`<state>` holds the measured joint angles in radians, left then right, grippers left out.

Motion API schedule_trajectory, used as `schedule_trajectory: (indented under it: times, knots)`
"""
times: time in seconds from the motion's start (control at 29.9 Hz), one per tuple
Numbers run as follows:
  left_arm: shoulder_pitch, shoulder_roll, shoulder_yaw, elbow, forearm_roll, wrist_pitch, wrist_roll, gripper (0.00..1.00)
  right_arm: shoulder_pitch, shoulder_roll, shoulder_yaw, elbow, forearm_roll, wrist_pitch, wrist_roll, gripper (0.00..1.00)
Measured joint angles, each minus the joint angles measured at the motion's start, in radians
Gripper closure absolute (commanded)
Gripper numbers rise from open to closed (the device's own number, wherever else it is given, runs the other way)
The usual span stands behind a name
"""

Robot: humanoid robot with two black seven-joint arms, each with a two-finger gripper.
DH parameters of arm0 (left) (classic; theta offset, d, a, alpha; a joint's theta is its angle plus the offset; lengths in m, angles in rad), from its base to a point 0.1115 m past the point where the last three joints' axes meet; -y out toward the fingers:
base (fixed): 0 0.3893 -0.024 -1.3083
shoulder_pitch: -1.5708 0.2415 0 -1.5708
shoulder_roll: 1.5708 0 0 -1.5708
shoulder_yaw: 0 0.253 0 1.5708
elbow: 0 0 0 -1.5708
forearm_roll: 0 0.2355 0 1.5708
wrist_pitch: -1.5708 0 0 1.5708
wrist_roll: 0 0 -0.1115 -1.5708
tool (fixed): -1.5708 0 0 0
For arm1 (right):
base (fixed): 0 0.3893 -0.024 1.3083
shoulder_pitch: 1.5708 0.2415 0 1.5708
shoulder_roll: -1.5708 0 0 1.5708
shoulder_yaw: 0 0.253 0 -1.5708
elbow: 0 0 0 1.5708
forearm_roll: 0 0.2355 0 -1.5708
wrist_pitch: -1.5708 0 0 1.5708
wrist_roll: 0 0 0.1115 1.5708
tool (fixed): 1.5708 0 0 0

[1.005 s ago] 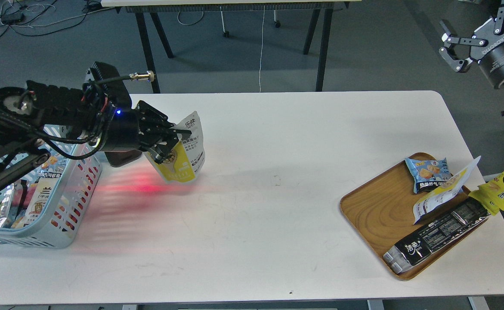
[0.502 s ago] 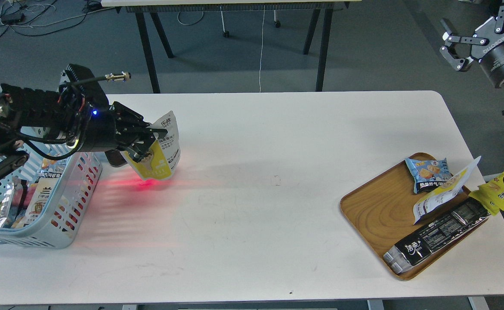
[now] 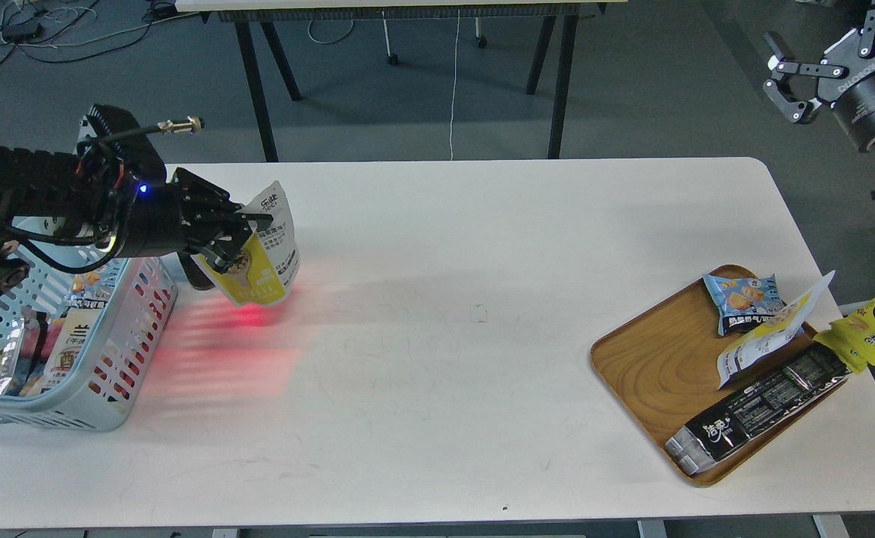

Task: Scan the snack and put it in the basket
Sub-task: 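Lift the bag with the left gripper and hold it over the scanner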

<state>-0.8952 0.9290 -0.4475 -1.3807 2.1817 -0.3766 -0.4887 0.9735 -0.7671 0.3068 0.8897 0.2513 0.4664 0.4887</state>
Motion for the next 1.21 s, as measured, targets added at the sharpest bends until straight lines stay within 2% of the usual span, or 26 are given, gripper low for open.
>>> schedule_trajectory:
  times: [1.21]
  knots:
    - [0.009,-0.005,0.011,-0.002,0.0,0.003,0.0,1.0,0.007,0.008,0.0,0.0,-0.001,0.0,0.0,0.01]
